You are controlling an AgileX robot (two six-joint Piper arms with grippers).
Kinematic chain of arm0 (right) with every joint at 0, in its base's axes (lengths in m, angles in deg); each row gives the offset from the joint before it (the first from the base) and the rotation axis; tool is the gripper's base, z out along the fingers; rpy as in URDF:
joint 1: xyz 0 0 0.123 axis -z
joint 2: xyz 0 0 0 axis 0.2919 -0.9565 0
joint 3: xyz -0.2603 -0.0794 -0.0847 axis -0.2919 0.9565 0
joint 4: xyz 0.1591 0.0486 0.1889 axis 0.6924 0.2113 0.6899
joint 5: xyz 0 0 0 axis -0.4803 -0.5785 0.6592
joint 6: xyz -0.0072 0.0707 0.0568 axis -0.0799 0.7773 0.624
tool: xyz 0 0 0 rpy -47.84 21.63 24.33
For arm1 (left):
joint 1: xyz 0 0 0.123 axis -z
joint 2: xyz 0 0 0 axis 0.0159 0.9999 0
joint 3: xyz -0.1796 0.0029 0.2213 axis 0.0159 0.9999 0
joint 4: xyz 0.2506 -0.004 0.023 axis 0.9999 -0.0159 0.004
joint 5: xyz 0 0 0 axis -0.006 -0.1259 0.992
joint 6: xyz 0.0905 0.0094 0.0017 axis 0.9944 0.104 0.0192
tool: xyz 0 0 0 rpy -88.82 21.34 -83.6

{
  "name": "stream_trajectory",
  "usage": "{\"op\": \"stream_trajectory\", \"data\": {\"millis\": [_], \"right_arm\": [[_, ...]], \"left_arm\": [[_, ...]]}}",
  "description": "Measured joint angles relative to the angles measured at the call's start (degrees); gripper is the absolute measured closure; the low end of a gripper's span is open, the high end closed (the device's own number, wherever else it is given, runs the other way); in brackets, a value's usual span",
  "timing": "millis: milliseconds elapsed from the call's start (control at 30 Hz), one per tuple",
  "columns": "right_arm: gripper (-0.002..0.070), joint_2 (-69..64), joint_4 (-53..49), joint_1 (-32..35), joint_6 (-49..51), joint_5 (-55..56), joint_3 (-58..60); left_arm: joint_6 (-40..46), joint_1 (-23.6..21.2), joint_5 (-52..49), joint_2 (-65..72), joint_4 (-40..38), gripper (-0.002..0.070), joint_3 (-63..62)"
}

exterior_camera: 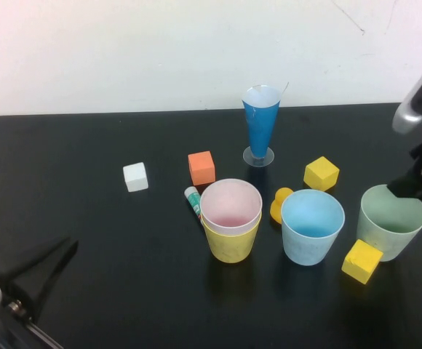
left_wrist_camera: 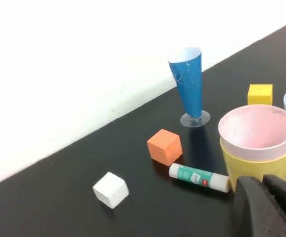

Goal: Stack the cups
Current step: Pick up the green cup

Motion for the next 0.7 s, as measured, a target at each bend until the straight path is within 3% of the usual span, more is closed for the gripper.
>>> {"op": "stream_trajectory", "data": {"millis": [267,367,467,567,633,700], "right_arm": [[0.0169,-8.37,-5.42,0.0,3.26,-0.73,-1.89],[0.0203,-10.42,-5.42,0.0,3.26,-0.77,-1.89],[0.035,-11.38,-5.48,0.0,3.26,-0.9,-1.89],[0.0562,-11.47,-5.48,0.0,2.73,-1.18,-2.68],[0.0627,-11.52,-5.48,0.0,2.52,-2.12,-4.59],[0.0642,-11.61,-5.48,0.0,2.49,-4.43,-7.86]], "left_arm": [[0.0,0.0,0.11,0.0,-6.05,0.0673,0.0],[0.0,0.0,0.11,0.0,-6.52,0.0673,0.0],[0.0,0.0,0.25,0.0,-7.11,0.0673,0.0],[0.0,0.0,1.25,0.0,-10.04,0.0673,0.0],[0.0,0.0,1.96,0.0,-11.73,0.0673,0.0],[-0.11,0.0,2.46,0.0,-12.76,0.0673,0.0]]}}
